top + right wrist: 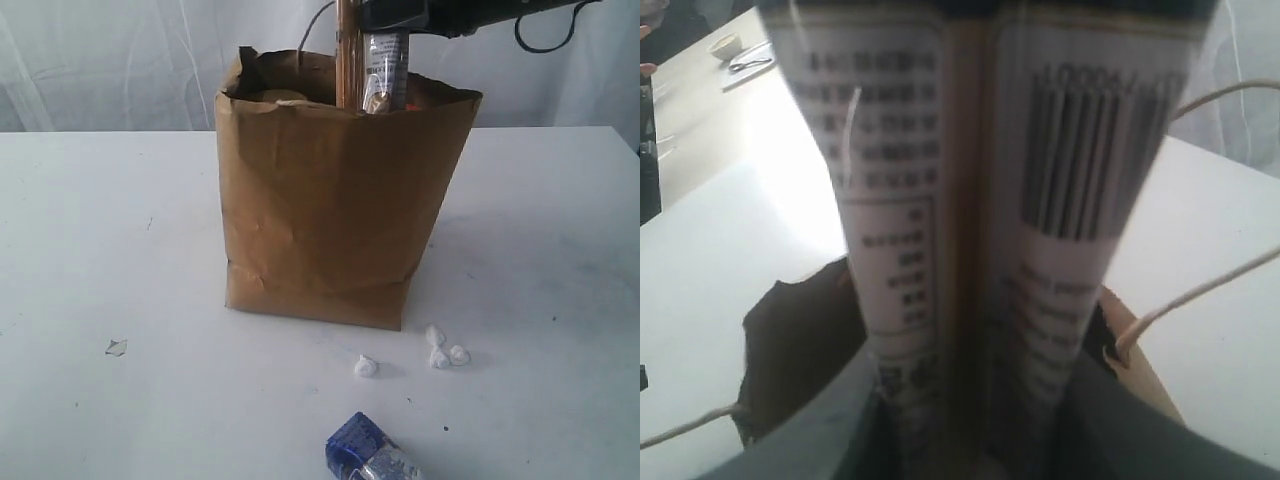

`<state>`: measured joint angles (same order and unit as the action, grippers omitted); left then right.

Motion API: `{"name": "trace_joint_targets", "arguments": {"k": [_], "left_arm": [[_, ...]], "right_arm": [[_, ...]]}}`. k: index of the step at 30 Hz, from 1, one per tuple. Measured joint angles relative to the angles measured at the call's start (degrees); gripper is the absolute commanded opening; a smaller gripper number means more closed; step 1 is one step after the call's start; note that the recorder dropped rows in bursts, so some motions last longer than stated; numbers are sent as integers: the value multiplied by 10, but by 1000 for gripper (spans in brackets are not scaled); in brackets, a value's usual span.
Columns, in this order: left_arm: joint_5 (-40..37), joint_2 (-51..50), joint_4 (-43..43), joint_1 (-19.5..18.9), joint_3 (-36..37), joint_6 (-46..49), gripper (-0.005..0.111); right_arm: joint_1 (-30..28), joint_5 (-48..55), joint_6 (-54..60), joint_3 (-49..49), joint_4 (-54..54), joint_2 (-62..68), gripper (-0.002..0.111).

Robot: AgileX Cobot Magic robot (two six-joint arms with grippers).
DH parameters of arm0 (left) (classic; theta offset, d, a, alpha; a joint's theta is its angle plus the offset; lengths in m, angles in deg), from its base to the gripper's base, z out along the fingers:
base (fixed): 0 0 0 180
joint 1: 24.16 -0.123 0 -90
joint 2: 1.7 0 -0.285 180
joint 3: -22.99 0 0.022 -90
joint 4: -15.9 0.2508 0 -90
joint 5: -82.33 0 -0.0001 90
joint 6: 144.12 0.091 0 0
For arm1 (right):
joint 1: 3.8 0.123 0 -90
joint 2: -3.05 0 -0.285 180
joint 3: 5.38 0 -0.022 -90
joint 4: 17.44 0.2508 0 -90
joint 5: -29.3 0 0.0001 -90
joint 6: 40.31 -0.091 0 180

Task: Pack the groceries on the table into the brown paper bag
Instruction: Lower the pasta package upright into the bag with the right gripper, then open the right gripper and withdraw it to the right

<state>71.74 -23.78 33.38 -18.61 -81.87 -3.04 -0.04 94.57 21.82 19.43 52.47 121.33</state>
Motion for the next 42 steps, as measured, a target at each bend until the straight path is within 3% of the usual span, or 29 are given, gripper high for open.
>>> {"name": "trace_joint_targets", "arguments": {"k": [4,11,18,25,42], "left_arm": [[0,0,0,0,0,0,0],[0,0,0,0,0,0,0],[0,0,0,0,0,0,0],[0,0,0,0,0,0,0],[0,0,0,0,0,0,0]], "right_arm": [[8,4,26,0,2,1,8],[28,25,69,0,-10,1,34],[38,23,70,1,-43,23,34],[38,42,77,1,-67,54,65],[38,43,68,1,-65,21,65]]}}
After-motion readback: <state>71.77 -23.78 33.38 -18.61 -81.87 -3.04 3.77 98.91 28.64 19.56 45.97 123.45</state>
